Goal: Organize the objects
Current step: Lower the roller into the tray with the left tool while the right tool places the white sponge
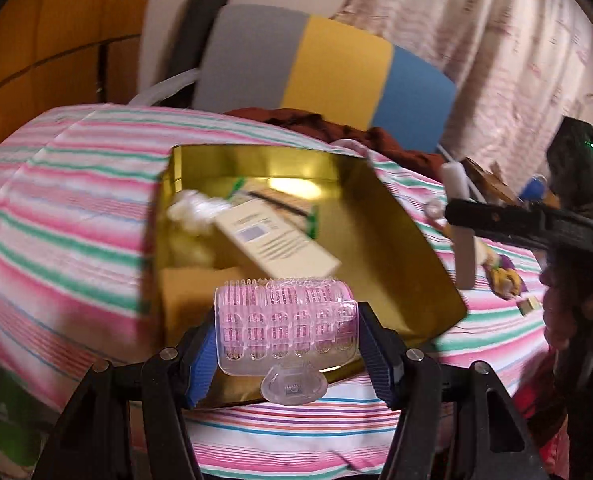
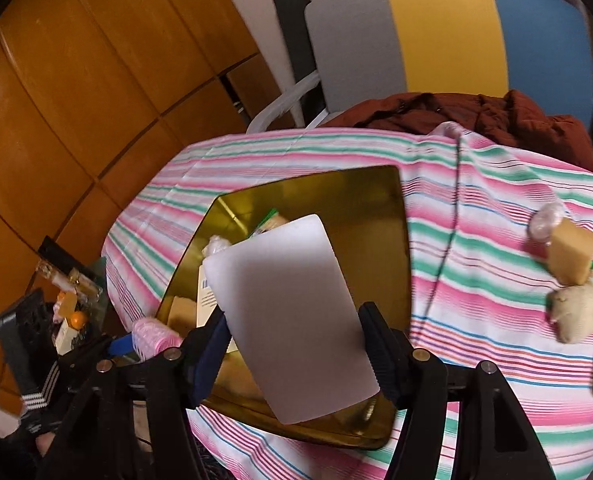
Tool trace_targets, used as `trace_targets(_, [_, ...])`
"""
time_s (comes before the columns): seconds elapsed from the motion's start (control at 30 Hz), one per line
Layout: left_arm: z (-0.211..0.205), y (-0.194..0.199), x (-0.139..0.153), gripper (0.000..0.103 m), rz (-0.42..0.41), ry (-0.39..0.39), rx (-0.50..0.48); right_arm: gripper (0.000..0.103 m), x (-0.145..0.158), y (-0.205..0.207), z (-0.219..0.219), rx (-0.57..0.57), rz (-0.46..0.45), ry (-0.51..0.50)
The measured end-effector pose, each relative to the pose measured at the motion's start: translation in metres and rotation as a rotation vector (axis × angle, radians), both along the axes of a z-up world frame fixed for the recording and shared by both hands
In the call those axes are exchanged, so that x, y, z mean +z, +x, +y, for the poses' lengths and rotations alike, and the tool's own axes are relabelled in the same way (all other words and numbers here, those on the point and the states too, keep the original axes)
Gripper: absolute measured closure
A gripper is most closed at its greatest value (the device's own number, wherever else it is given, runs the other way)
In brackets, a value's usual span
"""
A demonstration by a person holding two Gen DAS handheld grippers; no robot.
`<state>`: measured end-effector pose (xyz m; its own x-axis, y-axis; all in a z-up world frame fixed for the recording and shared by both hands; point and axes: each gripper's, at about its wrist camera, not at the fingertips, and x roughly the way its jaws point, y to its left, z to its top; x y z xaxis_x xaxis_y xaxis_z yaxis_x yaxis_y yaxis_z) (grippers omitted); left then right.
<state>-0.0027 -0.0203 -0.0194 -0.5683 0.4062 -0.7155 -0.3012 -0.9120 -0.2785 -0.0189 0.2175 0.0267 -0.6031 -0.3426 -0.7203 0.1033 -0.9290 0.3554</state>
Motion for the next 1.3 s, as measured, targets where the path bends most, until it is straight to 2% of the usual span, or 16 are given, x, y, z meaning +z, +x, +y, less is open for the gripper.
trace_targets(0.1, [-0.003, -0.005, -0.004, 0.039, -0.014, 0.021, 0.003, 0.038, -0.006, -0.002, -0.01, 0.006, -0.01, 0.023])
trace_targets(0.3, [0.012, -0.008, -0.01, 0.039, -0.058, 0.08, -0.063, 0.038, -0.01, -0.004, -0.01, -0.016, -0.021, 0.041])
trace_targets(0.37, [0.022, -0.005, -0.005, 0.039, -0.041, 0.111, -0.124, 0.038, -0.008, -0.003, -0.008, -0.033, -0.017, 0.065])
trace_targets(0.43, [0.033, -0.003, 0.0, 0.039, -0.015, 0.107, -0.159, 0.038, -0.006, -0.004, -0.003, -0.046, -0.013, 0.063])
trace_targets(0.57, [0.055, -0.013, -0.001, 0.039, -0.015, 0.099, -0.19, 0.038, -0.004, -0.005, 0.001, -0.069, -0.01, 0.071])
trace_targets(0.73, [0.076, -0.023, -0.01, 0.038, -0.05, 0.045, -0.2, 0.038, -0.004, -0.009, 0.001, -0.078, -0.009, 0.088])
trace_targets(0.8, [0.075, -0.019, -0.012, 0.027, -0.059, 0.041, -0.2, 0.038, -0.005, -0.011, 0.0, -0.08, -0.008, 0.093])
trace_targets(1.1, [0.055, -0.02, -0.012, 0.025, -0.083, 0.092, -0.148, 0.036, -0.001, -0.031, -0.009, -0.069, 0.005, 0.103])
trace_targets(1.17, [0.049, -0.017, -0.01, 0.025, -0.067, 0.083, -0.134, 0.033, 0.0, -0.038, -0.015, -0.056, 0.014, 0.1])
trace_targets(1.23, [0.042, -0.014, -0.008, 0.025, -0.058, 0.08, -0.122, 0.021, 0.002, -0.044, -0.024, -0.026, 0.019, 0.081])
trace_targets(1.3, [0.037, -0.013, -0.008, 0.025, -0.054, 0.071, -0.106, 0.017, 0.004, -0.047, -0.031, -0.003, 0.016, 0.055])
